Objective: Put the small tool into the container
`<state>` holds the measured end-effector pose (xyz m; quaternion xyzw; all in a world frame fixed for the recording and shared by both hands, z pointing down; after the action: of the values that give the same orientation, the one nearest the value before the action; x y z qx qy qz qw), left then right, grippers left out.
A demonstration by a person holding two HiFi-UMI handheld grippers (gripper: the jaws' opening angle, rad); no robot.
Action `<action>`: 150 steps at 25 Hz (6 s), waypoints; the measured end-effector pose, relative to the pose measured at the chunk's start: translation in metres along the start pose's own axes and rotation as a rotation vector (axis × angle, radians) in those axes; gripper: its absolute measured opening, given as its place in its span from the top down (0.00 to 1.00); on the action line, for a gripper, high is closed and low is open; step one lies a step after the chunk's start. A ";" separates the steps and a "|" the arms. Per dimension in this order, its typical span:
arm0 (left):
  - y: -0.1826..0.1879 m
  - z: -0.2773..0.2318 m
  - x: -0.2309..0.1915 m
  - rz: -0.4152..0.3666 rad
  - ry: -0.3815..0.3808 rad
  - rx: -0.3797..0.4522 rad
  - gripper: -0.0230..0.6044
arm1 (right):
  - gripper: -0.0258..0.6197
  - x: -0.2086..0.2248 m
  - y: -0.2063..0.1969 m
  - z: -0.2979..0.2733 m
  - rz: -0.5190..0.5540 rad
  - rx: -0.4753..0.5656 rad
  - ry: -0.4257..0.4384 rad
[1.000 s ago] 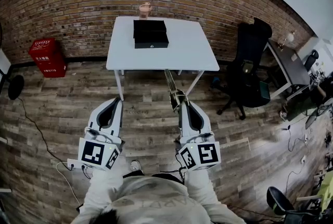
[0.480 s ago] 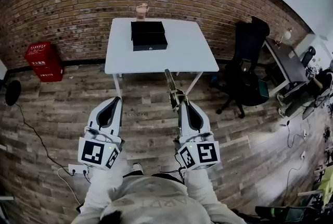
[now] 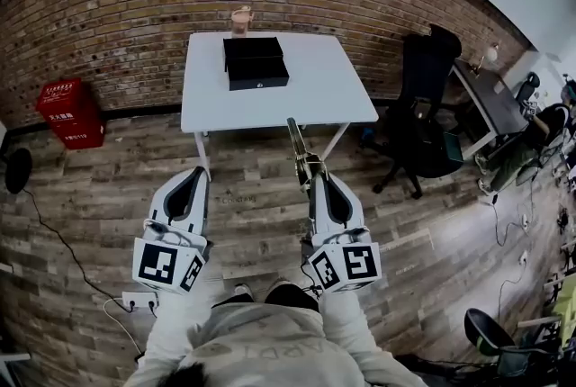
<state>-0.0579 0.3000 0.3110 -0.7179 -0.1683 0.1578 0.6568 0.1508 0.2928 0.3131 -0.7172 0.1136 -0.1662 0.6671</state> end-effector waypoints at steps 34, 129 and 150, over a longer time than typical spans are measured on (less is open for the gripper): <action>0.007 -0.158 -0.111 0.033 0.062 -0.023 0.96 | 0.93 0.064 0.019 -0.195 -0.006 -0.013 0.029; -0.016 -0.519 -0.385 0.056 -0.134 -0.148 0.96 | 0.93 0.116 -0.184 -0.646 0.724 -0.739 0.451; -0.026 -0.525 -0.400 0.072 -0.131 -0.163 0.96 | 0.93 0.150 -0.236 -0.659 0.782 -0.910 0.392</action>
<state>-0.1817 -0.3447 0.3850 -0.7625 -0.1972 0.2139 0.5778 0.0175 -0.3511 0.5971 -0.7909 0.5468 0.0265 0.2736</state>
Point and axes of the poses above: the fingertips, and each gripper's own axes: z backward along the fingers, x to its right, y out of its top, the point moved 1 cm from there along z, backward along the fingers, and after that the axes turned 13 degrees about -x, right-handed, at the moved point
